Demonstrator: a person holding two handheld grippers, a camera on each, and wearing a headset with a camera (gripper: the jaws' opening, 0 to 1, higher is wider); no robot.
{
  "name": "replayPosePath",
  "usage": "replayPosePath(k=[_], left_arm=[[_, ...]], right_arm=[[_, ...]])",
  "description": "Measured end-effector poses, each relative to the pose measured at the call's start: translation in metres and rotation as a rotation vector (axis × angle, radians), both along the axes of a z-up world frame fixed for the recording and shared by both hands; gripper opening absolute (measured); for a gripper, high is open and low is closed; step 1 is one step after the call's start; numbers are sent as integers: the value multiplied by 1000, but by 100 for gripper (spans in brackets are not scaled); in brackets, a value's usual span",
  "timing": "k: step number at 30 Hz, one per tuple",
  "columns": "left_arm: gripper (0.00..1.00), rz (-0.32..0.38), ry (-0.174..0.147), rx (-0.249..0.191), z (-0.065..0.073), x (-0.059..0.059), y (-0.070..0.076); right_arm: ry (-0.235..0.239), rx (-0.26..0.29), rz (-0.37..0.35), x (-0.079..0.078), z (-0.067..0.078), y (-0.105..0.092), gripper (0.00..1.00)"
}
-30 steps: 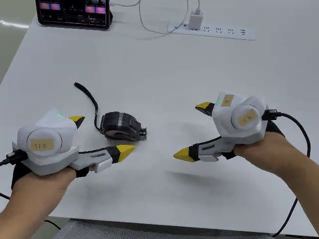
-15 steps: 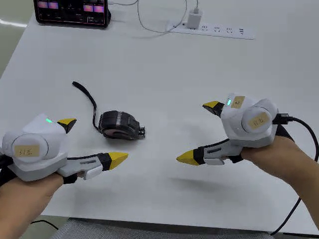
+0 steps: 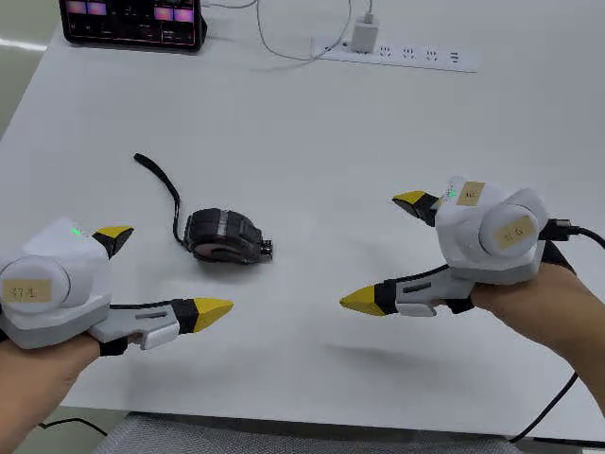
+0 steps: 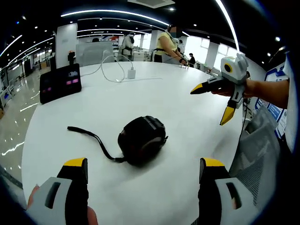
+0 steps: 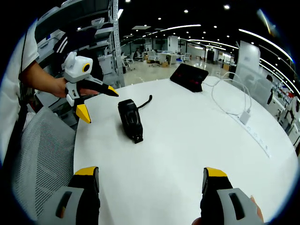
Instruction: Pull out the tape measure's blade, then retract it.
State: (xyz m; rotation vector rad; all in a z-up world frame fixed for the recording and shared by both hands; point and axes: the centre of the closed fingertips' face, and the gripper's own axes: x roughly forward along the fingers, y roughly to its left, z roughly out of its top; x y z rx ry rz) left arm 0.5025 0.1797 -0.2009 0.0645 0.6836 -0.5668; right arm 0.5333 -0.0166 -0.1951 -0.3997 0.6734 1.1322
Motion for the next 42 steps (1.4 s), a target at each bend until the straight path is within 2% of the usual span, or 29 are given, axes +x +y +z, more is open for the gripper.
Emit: replayPosePath(k=[6,13,17,22,26,30,42], left_arm=[[99,-14,11,-11,-1,-5,2],[99,-39,10,7,-2,-11,4],[99,-45,5,6,0,-11,6],[99,-61,14,7,-1,-16,9],[99,-71,16,7,-2,-19,11],[99,-80,12,1,0,-22,12],[99,-99,7,-8,1,-26,12]], right_arm=[[10,15,-13,-5,1,-2,89],[18,31,-22,-12,3,-8,91],[16,45,-29,-15,4,-13,91],[-1,52,-38,-22,5,-17,91],[-16,64,-66,-24,7,-23,91],[-1,72,-94,-28,4,-28,92],[-11,121,-162,-37,1,-39,94]])
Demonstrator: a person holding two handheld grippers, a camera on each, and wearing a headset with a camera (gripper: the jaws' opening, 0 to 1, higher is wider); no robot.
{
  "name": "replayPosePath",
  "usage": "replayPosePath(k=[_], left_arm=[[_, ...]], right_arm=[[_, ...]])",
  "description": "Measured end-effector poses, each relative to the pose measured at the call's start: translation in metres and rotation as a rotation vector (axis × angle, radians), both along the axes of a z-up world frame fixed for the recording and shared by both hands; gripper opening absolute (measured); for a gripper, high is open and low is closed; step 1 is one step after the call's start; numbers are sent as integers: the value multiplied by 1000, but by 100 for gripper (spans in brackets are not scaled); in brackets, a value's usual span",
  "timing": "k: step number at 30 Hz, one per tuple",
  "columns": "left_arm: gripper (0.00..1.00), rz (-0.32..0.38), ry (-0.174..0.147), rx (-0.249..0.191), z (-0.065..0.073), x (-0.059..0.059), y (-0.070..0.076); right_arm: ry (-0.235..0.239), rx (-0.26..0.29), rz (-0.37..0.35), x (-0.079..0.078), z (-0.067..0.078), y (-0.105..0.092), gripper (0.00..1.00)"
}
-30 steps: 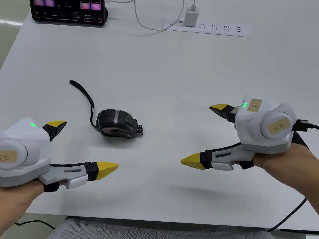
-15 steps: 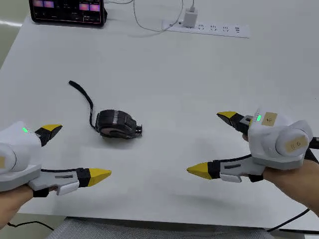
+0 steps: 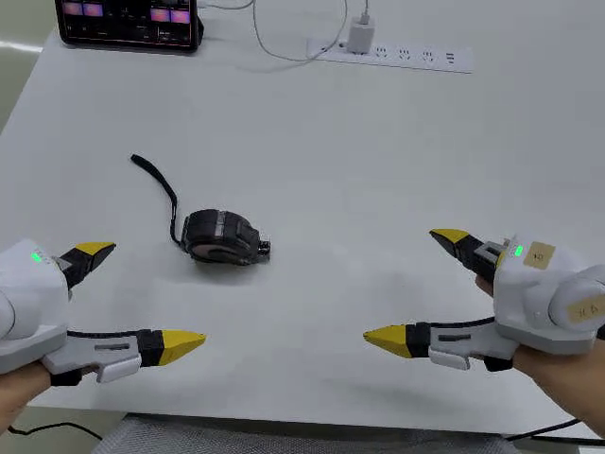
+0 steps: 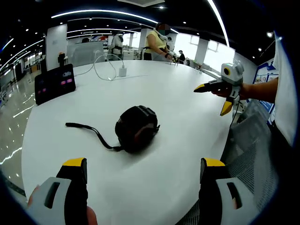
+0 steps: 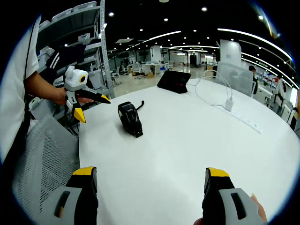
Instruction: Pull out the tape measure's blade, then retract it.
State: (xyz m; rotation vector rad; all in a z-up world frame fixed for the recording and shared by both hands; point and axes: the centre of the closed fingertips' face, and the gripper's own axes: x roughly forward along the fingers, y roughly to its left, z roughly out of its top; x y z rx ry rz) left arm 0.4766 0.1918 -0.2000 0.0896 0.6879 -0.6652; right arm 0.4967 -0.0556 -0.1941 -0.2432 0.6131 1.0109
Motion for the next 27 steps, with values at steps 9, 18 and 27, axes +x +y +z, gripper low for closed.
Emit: replayPosePath(k=[9,18,27], left_arm=[[99,1,-1,-2,-3,-2,1],[99,4,0,-2,-5,-3,1],[99,-14,6,6,-5,-10,2]], right_arm=[[17,15,-39,-7,-9,-10,95],[29,19,-65,-9,-15,-15,95],[34,18,-66,-9,-15,-19,95]])
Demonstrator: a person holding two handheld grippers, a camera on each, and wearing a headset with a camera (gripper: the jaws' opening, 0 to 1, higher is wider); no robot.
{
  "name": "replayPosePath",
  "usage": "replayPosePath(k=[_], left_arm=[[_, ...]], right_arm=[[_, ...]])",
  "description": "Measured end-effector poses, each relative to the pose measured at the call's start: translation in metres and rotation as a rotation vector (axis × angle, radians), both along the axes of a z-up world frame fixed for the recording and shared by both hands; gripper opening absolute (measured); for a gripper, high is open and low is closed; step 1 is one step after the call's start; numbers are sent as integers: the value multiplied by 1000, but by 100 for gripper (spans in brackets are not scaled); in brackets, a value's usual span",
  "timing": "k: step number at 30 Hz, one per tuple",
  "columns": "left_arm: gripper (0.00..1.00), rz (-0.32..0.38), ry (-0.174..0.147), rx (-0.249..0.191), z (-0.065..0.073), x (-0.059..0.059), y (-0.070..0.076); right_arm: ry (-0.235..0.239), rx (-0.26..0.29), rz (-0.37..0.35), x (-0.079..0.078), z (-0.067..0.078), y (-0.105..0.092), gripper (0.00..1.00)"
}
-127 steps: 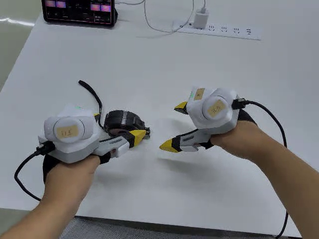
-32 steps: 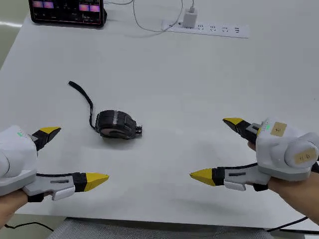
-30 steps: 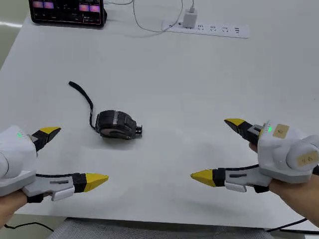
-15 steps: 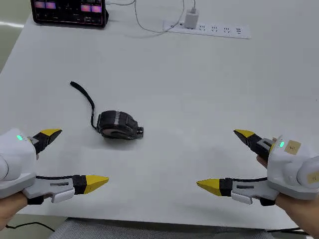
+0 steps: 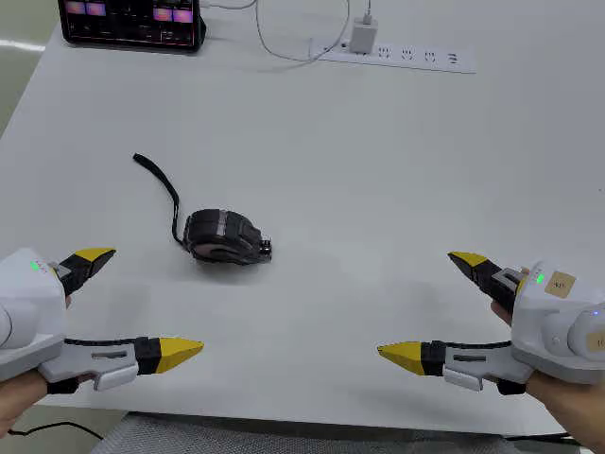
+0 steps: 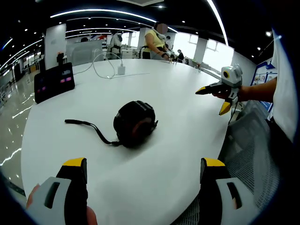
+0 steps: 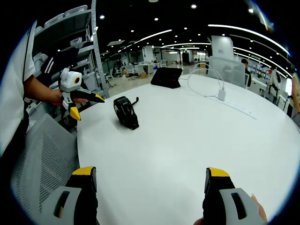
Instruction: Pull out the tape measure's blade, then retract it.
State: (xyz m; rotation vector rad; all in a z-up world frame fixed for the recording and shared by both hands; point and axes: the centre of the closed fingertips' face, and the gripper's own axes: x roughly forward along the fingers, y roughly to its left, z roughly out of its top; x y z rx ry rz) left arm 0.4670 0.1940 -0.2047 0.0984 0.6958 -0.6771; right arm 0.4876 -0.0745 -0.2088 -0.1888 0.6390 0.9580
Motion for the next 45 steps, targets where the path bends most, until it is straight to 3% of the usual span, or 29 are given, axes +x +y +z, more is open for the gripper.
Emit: replayPosePath(k=[16,20,29,34,35,37,45], left_arm=[[99,-25,-10,16,1,-5,2],[99,-34,-25,45,1,-6,4],[99,-33,10,18,-2,-10,2],[99,-34,1,34,-2,-9,2],[98,-41,11,27,-2,-9,1],[99,-36,-8,33,0,-7,2],[99,-38,1,14,1,-8,0]], right_arm=[[-6,-14,11,-2,3,-4,95],[-7,-14,13,-1,4,-4,95],[-6,-14,14,-1,5,-4,94],[-3,-14,14,-1,4,-4,94],[-3,-14,14,-2,4,-4,94],[-3,-15,14,-2,4,-4,94],[-1,-15,12,-2,3,-6,94]])
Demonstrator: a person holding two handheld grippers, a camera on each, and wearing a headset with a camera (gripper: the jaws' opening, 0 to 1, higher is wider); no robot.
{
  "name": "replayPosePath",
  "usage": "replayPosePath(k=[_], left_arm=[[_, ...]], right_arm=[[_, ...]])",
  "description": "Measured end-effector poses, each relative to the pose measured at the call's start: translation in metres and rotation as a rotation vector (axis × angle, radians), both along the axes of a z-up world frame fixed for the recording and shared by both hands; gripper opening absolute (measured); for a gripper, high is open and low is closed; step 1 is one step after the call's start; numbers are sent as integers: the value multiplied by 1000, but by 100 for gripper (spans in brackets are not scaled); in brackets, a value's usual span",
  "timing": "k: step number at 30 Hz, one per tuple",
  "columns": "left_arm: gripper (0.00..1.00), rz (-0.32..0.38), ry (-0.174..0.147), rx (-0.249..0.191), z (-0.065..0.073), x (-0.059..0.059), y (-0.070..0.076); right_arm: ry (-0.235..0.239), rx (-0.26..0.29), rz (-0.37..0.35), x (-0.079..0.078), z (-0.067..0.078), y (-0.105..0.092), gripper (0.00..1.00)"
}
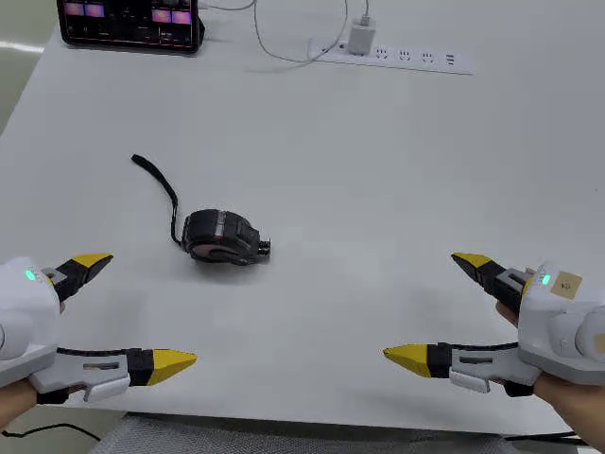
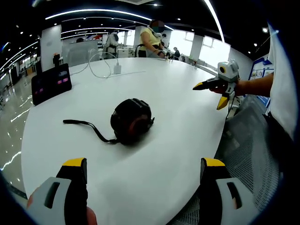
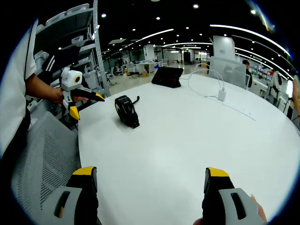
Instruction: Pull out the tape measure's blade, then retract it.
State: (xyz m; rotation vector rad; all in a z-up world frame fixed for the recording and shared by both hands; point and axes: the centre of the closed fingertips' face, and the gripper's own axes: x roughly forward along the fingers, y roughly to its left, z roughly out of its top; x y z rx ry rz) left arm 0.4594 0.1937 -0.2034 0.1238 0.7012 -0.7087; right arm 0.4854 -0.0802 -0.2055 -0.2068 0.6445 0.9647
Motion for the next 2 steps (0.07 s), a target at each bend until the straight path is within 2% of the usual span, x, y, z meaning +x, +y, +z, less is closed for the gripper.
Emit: replayPosePath(k=[2], left_arm=[[99,5,0,-6,1,0,1]], right_arm=[[1,-2,1,-1,0,0,94]])
